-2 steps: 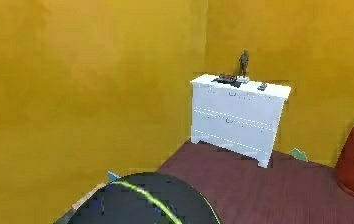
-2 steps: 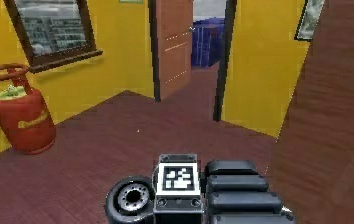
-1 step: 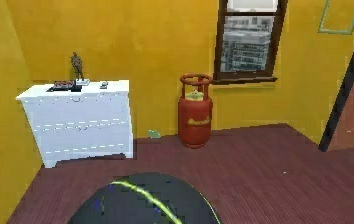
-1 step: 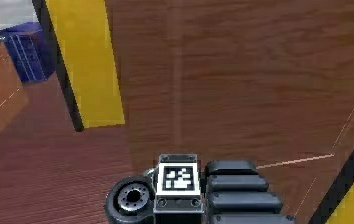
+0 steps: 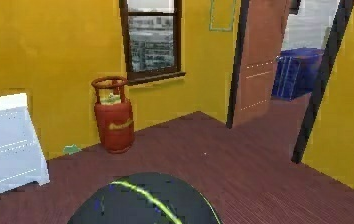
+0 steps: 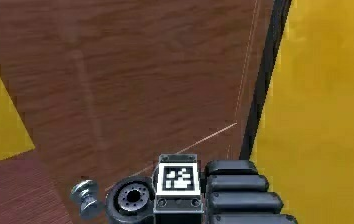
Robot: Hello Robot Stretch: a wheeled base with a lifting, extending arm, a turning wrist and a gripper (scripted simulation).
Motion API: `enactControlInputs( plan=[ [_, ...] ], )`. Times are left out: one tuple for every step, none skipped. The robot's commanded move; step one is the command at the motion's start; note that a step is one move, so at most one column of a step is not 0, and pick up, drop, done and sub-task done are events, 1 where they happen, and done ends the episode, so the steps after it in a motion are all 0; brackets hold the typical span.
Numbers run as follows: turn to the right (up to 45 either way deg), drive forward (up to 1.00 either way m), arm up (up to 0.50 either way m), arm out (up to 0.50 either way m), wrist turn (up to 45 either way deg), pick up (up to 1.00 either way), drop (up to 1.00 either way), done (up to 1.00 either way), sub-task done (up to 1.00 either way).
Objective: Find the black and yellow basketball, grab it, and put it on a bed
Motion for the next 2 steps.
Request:
enactControlInputs(
  plan=[
    [-45.0, 0.0, 0.0, 0.0, 0.0, 0.0, 0.0, 0.0, 0.0],
    [-45.0, 0.0, 0.0, 0.0, 0.0, 0.0, 0.0, 0.0, 0.0]
  ],
)
